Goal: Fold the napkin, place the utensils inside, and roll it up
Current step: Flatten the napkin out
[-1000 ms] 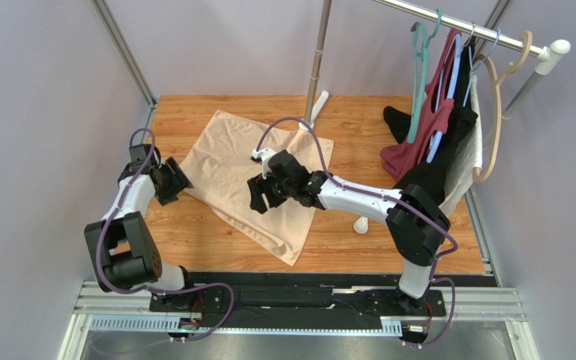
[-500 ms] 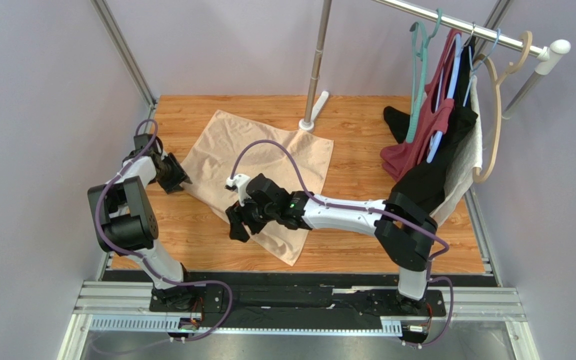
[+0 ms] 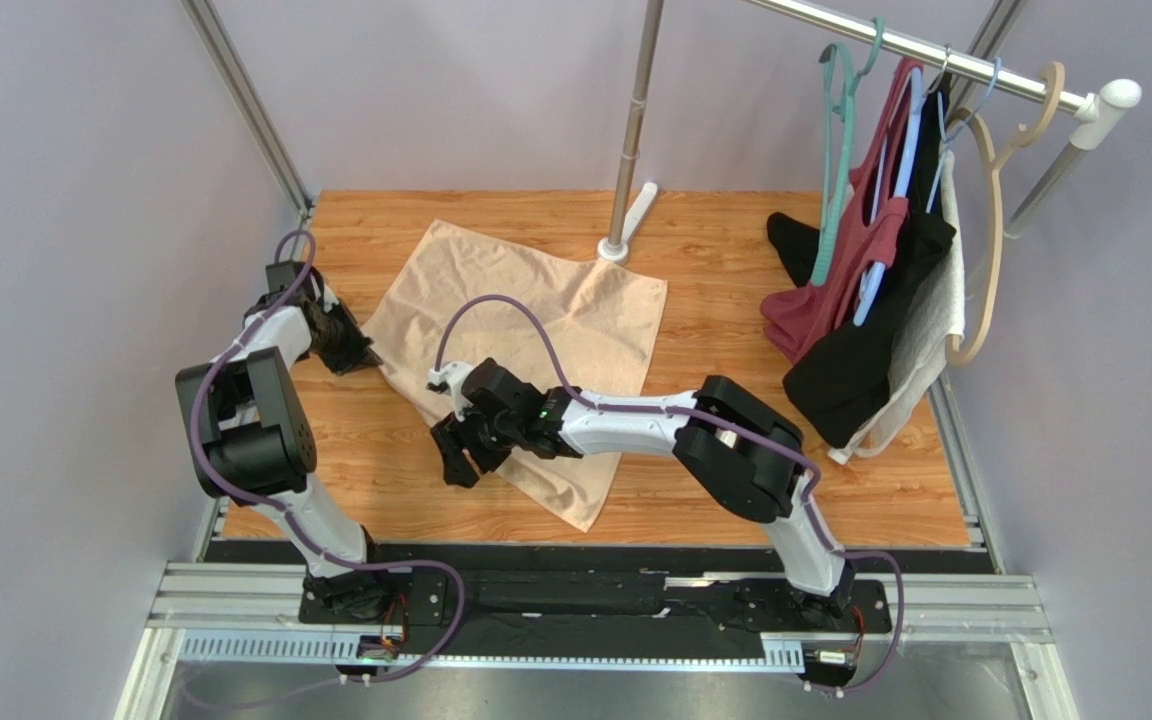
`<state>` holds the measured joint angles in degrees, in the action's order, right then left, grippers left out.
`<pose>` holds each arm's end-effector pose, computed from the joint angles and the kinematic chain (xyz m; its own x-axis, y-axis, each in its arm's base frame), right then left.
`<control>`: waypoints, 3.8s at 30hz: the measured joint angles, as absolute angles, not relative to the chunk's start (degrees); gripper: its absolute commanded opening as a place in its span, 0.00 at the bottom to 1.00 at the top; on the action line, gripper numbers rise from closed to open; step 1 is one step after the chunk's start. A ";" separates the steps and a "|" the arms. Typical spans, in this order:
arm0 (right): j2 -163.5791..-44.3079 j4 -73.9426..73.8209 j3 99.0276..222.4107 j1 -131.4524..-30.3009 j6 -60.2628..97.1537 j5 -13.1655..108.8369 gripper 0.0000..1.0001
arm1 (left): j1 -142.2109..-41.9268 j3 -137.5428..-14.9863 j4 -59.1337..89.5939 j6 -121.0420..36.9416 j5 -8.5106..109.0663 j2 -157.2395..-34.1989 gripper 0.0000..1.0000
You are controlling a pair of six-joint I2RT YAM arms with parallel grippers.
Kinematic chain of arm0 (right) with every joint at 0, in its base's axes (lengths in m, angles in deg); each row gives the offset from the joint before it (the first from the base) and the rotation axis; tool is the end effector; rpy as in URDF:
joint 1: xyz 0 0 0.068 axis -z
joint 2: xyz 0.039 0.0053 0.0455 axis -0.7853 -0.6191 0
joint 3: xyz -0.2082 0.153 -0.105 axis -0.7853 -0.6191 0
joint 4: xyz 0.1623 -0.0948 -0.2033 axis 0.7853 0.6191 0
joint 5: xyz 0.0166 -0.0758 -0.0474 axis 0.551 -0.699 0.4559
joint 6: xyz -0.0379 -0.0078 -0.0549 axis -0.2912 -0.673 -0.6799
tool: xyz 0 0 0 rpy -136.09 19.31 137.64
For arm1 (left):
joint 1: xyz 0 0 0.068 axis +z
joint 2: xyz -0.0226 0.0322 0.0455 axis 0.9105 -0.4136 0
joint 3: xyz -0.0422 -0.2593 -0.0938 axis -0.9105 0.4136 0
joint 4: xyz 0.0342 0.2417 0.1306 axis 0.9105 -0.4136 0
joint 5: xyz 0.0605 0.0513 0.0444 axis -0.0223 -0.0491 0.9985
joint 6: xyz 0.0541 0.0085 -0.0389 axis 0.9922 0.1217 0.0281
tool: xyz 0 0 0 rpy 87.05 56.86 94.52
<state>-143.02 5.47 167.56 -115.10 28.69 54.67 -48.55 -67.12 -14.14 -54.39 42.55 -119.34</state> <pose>0.2079 0.4442 0.1478 -0.5744 -0.5114 -0.6391 -0.8136 0.4425 0.3772 0.3539 0.0929 0.1632 -0.7146 -0.6264 -0.3114 -0.4952 0.7674 -0.4073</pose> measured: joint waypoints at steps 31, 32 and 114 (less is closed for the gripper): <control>-153.36 2.85 179.39 -115.10 25.21 43.24 0.64 | -50.30 -68.45 -14.27 -54.39 38.03 -115.14 0.00; -153.58 2.66 179.61 -115.10 25.08 43.05 0.64 | -50.43 -68.45 -14.27 -54.39 38.00 -115.14 0.00; -131.48 -3.44 153.36 -105.79 39.71 55.81 0.59 | -64.40 -70.77 -16.89 -48.01 43.86 -103.23 0.65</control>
<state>-131.48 -3.44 153.36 -105.79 39.71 55.81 -64.40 -70.77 -16.89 -48.01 43.86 -103.23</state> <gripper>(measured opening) 0.589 0.641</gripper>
